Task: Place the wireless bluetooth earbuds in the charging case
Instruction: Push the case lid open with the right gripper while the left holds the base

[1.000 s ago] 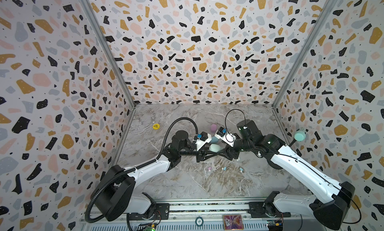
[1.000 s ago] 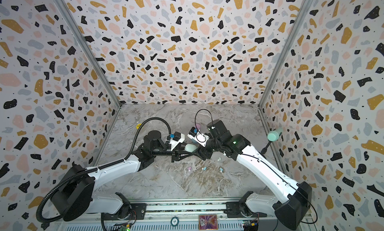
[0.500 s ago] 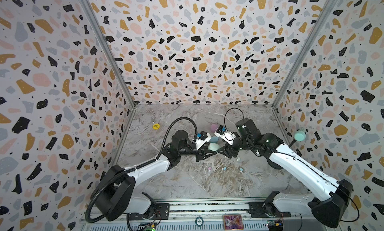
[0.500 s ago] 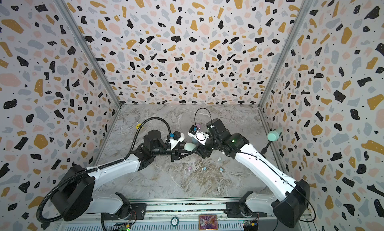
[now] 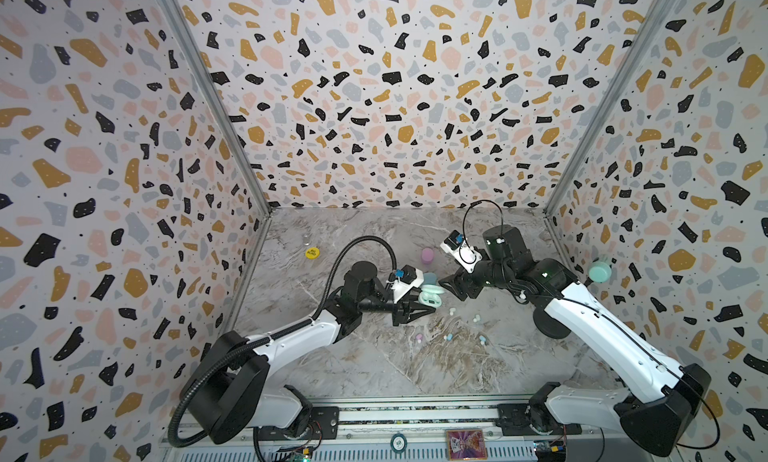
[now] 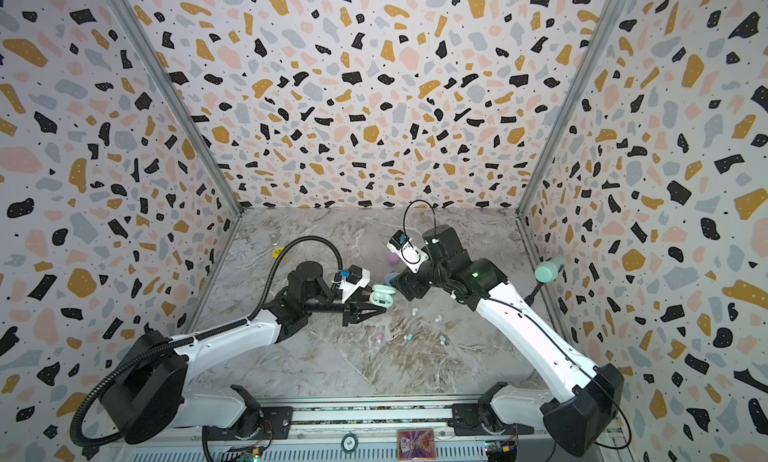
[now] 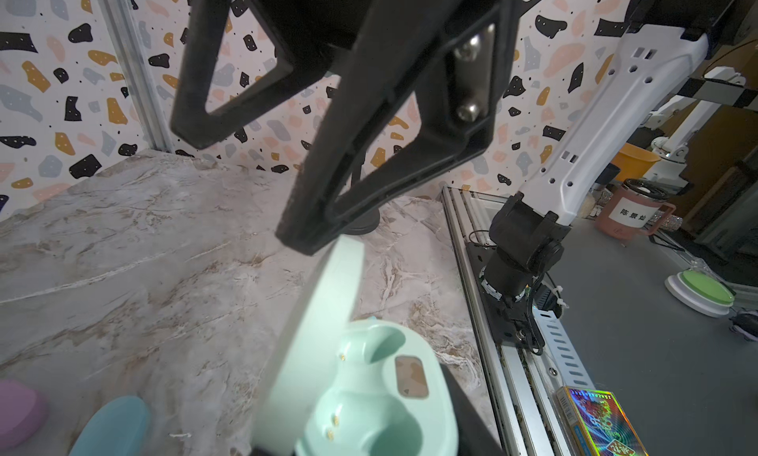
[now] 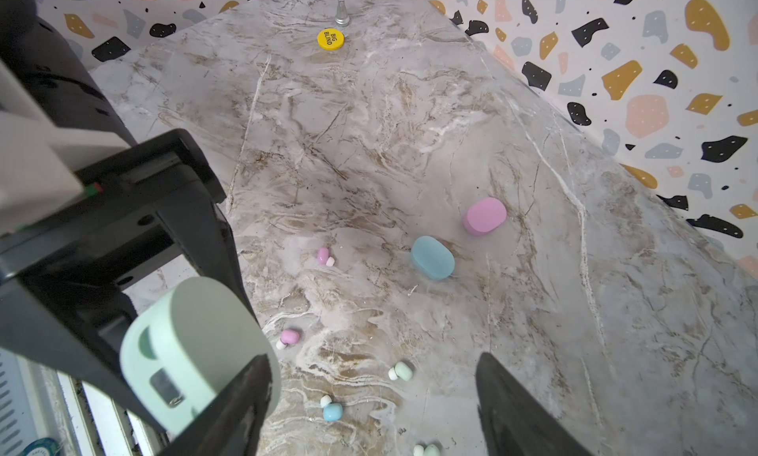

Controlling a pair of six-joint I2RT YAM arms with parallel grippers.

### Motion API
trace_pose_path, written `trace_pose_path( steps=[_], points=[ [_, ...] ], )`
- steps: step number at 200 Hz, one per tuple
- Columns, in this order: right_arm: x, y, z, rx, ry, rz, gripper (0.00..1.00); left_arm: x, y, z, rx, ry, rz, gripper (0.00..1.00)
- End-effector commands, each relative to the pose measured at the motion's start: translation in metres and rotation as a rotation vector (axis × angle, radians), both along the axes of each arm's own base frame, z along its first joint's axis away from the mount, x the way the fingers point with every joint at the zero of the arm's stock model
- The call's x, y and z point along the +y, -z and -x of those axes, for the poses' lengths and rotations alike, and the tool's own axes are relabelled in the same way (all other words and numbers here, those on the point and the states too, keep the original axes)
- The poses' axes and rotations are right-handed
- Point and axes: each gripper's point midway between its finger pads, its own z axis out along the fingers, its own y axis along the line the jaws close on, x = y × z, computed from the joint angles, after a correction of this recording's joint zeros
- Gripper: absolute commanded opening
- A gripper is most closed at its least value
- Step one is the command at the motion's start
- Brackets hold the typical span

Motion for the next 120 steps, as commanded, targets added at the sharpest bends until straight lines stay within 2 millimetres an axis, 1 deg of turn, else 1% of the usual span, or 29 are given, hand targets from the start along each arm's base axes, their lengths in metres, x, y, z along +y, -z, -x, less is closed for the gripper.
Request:
trace_pose_path(
  steps=[1,15,41,51,66,81,104,120],
  points=[
    [-0.006,-0.022,0.006,0.011,0.036,-0.059,0.87,-0.002,-0.012,-0.003,-0.032,-0.012,0.053,0.02],
    [-0.012,-0.023,0.006,0.045,0.071,-0.086,0.90,-0.002,-0.011,-0.008,-0.005,-0.031,0.071,0.02],
    [-0.031,-0.027,0.004,0.103,0.170,-0.148,0.96,0.004,-0.011,-0.017,0.041,-0.076,0.107,0.02],
    [-0.035,-0.028,0.006,0.121,0.187,-0.174,0.97,0.005,-0.011,-0.017,0.046,-0.083,0.115,0.02],
    [-0.027,-0.033,0.019,0.138,0.116,-0.219,0.99,0.006,-0.010,-0.017,0.053,-0.081,0.118,0.02],
    [-0.014,-0.031,0.031,0.138,0.055,-0.231,0.99,0.006,-0.012,-0.015,0.055,-0.074,0.120,0.02],
    [0.005,-0.016,0.046,0.119,-0.021,-0.167,0.99,0.006,-0.014,-0.013,0.051,-0.058,0.123,0.02],
    [0.013,-0.006,0.049,0.129,-0.046,-0.123,1.00,0.005,-0.014,-0.012,0.051,-0.050,0.122,0.01]
  ],
)
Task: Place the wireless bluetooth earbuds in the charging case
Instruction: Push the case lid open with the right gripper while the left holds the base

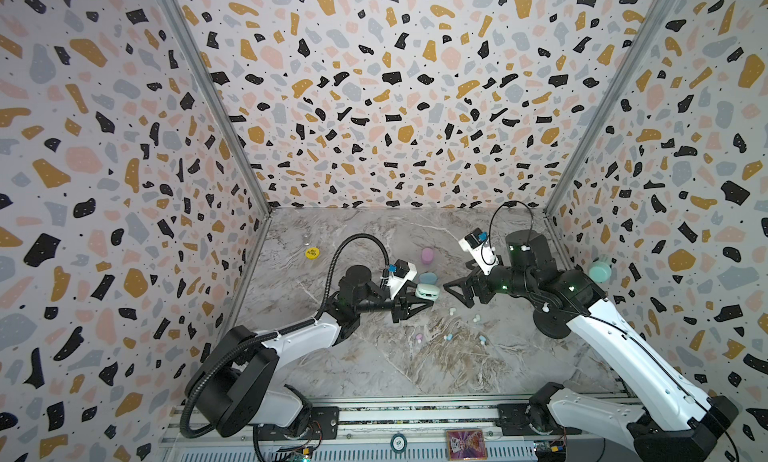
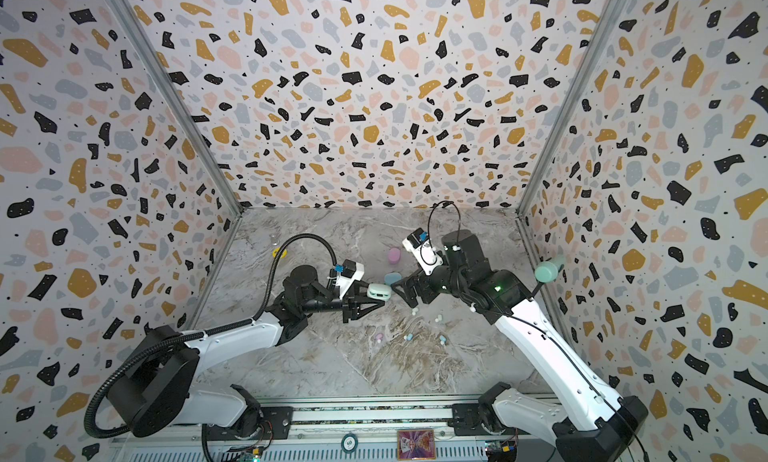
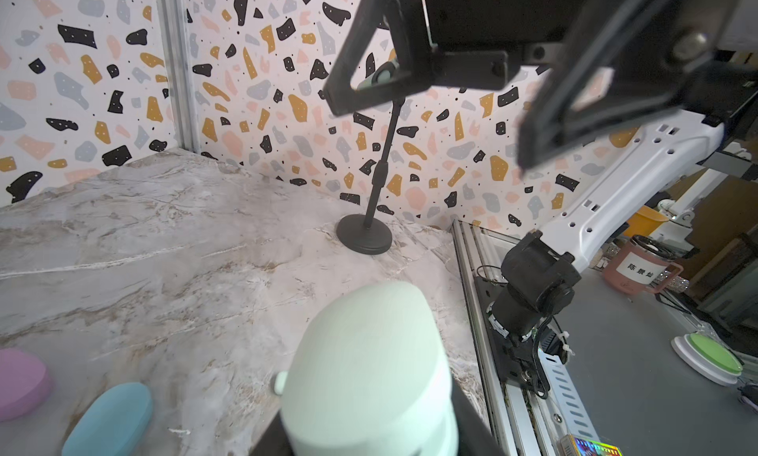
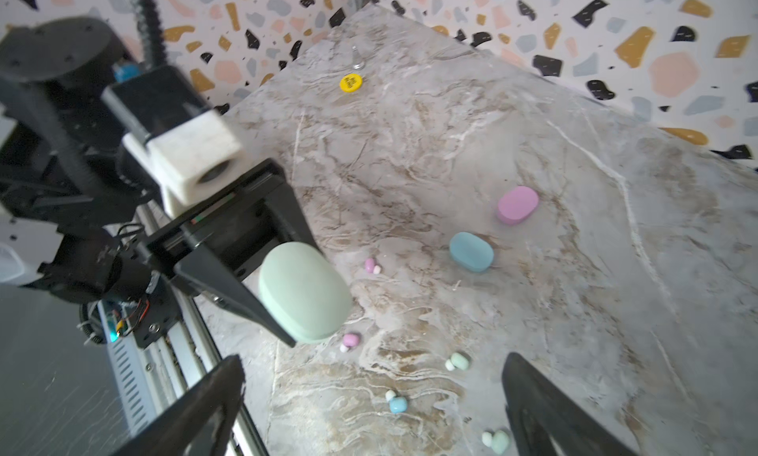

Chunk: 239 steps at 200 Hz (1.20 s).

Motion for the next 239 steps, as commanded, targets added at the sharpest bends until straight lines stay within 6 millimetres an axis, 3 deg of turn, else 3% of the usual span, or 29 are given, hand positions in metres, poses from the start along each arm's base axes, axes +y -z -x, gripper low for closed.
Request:
trace_pose_path(
  steps=[1,73,153,239],
  points=[
    [0.013,0.015,0.008,0.010,-0.053,0.050,1.00,0.000,-0.016,0.002,-0.048,0.020,0.047,0.01],
    [0.006,0.036,-0.017,-0.028,0.009,0.195,0.96,0.004,-0.019,0.012,-0.061,0.046,0.041,0.01],
    [0.006,0.018,-0.045,-0.029,0.075,0.131,0.95,0.004,-0.009,0.024,-0.078,0.077,-0.012,0.00],
    [-0.001,0.017,-0.039,-0.003,0.061,0.131,0.99,0.003,-0.011,0.016,-0.030,0.034,0.030,0.00]
  ],
)
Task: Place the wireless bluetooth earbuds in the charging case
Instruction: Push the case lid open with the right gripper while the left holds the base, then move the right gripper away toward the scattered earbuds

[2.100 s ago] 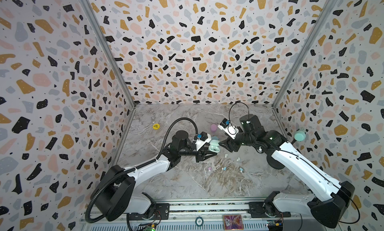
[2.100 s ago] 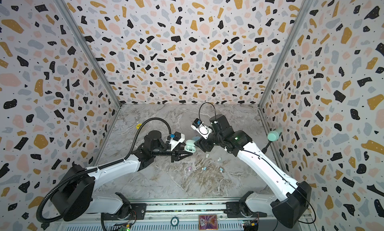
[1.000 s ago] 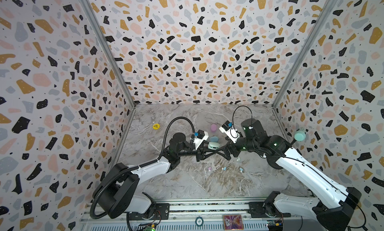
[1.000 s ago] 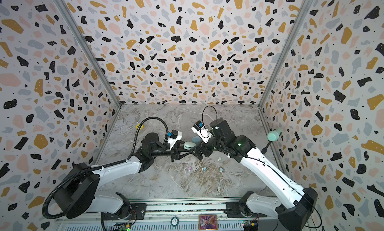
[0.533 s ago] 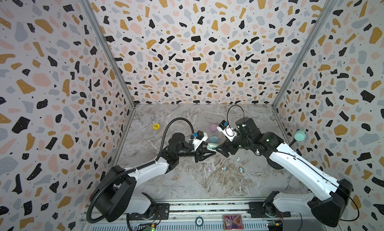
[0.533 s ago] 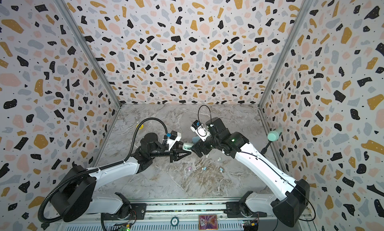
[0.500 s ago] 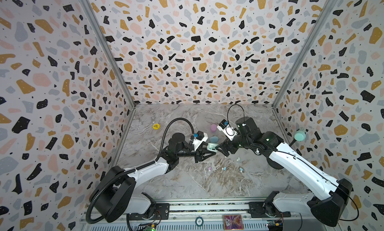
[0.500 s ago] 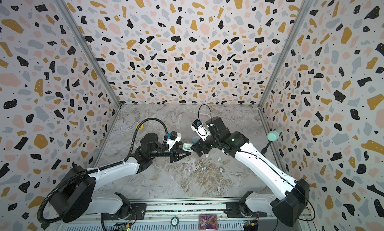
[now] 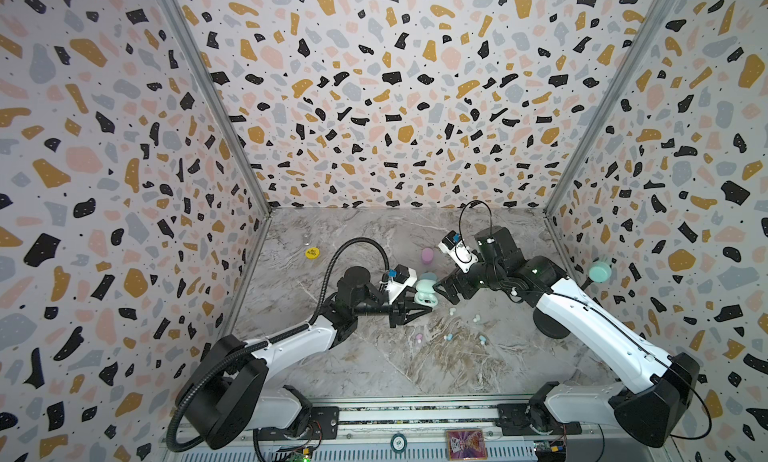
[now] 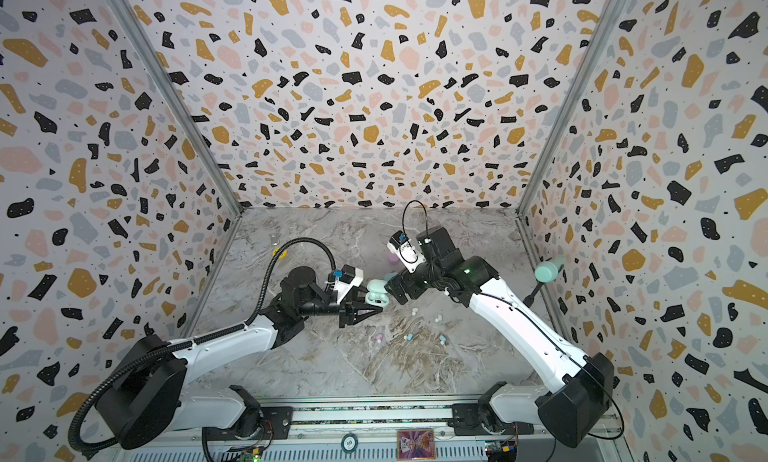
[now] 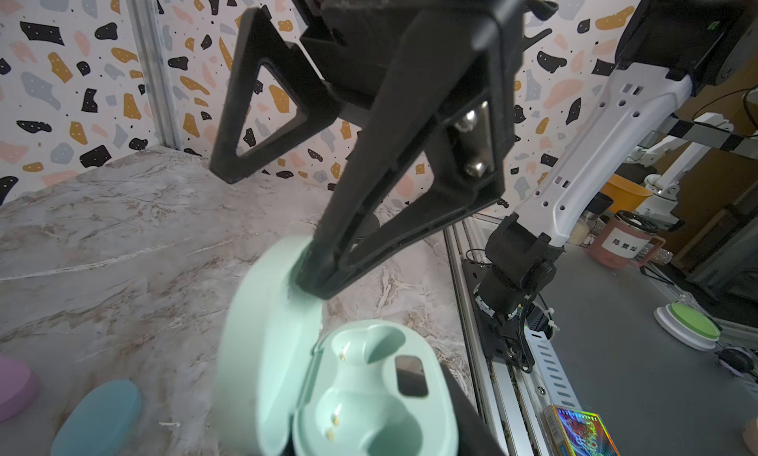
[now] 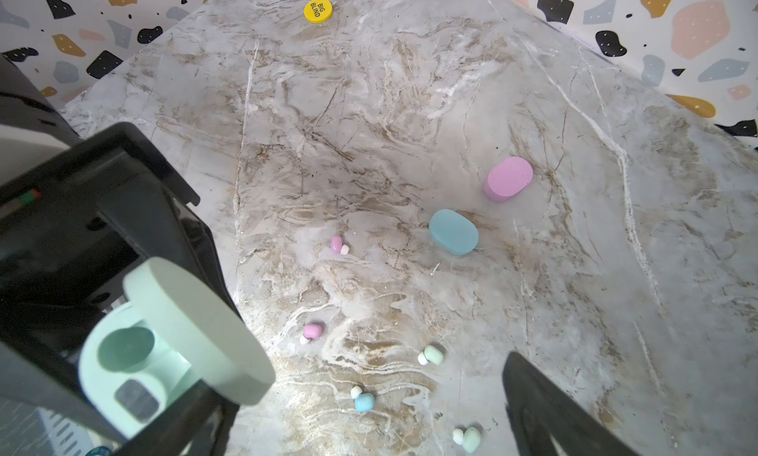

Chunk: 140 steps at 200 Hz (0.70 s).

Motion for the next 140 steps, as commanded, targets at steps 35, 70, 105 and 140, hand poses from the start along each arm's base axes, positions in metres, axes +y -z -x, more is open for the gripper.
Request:
trace_pose_path(
  steps=[35,70,105,140],
  points=[
    [-0.011,-0.031,0.020,0.033,-0.008,-0.087,0.99,0.002,-0.007,-0.010,0.043,-0.036,0.075,0.00],
    [-0.021,-0.022,0.038,0.138,0.027,-0.144,0.99,0.006,-0.005,-0.021,0.057,-0.082,0.079,0.00],
    [-0.035,0.000,0.042,0.241,0.147,-0.150,0.99,0.011,-0.005,-0.027,0.056,-0.124,0.074,0.00],
    [-0.055,0.035,0.030,0.345,0.339,-0.095,0.99,0.016,-0.002,-0.031,0.048,-0.151,0.063,0.00]
  ],
)
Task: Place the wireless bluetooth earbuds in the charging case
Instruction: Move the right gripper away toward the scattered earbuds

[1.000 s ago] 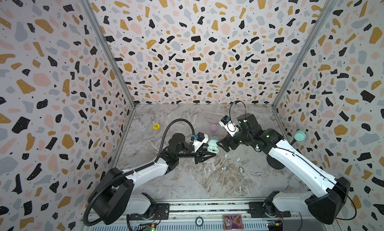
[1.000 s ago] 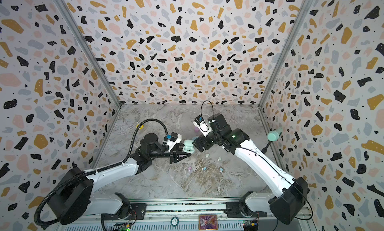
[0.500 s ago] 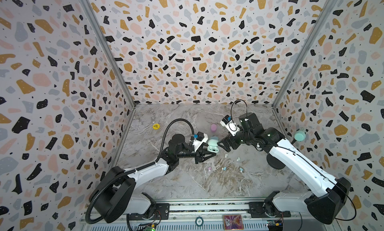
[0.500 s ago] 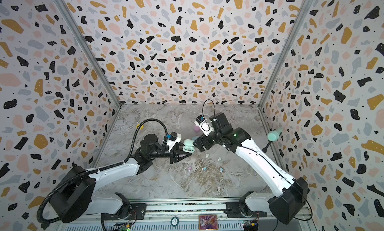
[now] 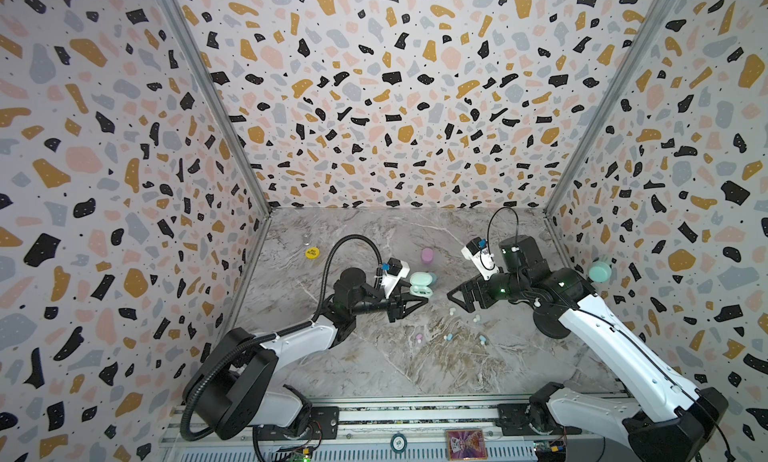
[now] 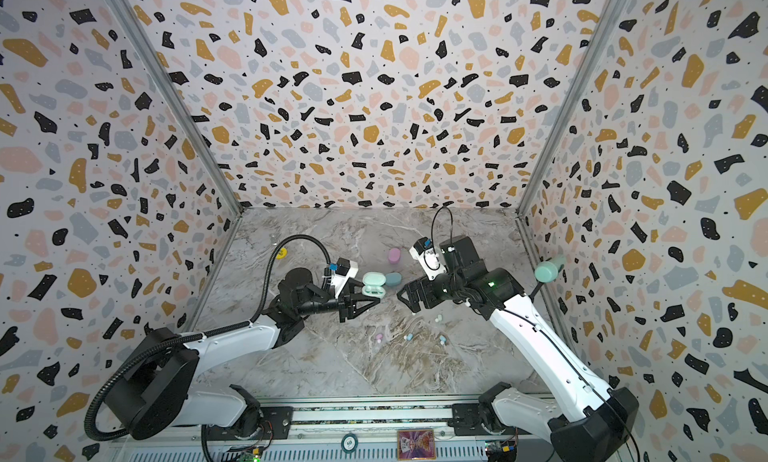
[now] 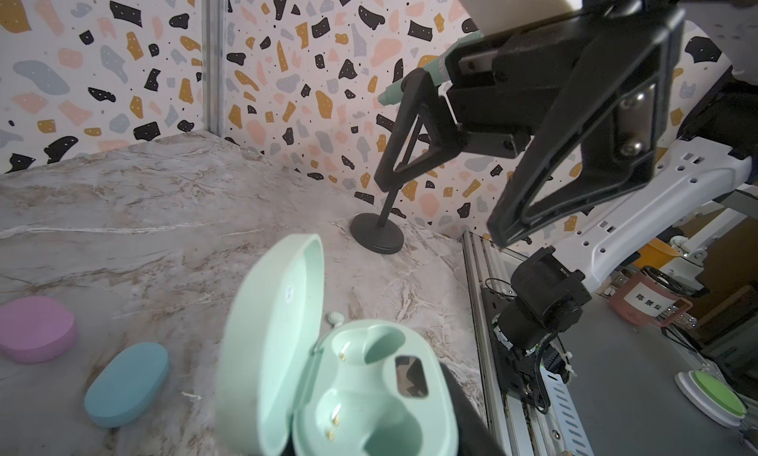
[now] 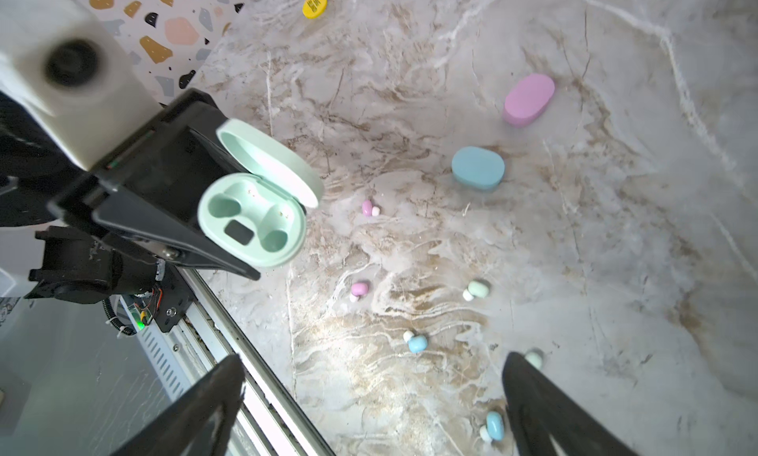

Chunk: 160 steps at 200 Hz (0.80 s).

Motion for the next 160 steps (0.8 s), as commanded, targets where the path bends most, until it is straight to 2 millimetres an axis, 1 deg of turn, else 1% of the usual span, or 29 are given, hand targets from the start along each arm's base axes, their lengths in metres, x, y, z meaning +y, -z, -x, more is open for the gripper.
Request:
trace_pose_path(
  steps=[1,14,23,37,48,66,89,110,125,160],
  points=[
    [-0.017,0.024,-0.005,0.129,0.156,0.036,0.99,0.005,-0.013,-0.001,-0.061,-0.022,0.028,0.00],
    [-0.021,0.045,-0.009,0.199,0.205,0.060,1.00,0.006,-0.011,-0.002,-0.062,-0.023,0.023,0.00],
    [-0.023,0.061,-0.012,0.243,0.236,0.083,0.97,0.006,-0.011,-0.002,-0.064,-0.023,0.020,0.00],
    [-0.026,0.081,-0.015,0.290,0.280,0.109,0.93,0.006,-0.010,-0.001,-0.062,-0.025,0.017,0.00],
    [-0.031,0.097,-0.020,0.325,0.330,0.124,0.90,0.007,-0.010,-0.002,-0.060,-0.029,0.014,0.00],
    [-0.044,0.118,-0.028,0.371,0.409,0.108,0.83,0.008,-0.011,-0.002,-0.063,-0.039,0.007,0.00],
    [-0.059,0.137,-0.037,0.389,0.482,0.100,0.76,0.011,-0.011,0.000,-0.059,-0.052,0.000,0.00],
    [-0.070,0.156,-0.040,0.419,0.527,0.118,0.74,0.014,-0.010,0.003,-0.057,-0.060,-0.003,0.00],
    [-0.071,0.168,-0.041,0.437,0.542,0.109,0.73,0.015,-0.009,0.002,-0.056,-0.065,-0.003,0.00],
    [-0.071,0.189,-0.035,0.488,0.560,0.098,0.70,0.014,-0.009,0.001,-0.055,-0.063,-0.004,0.00]
  ],
)
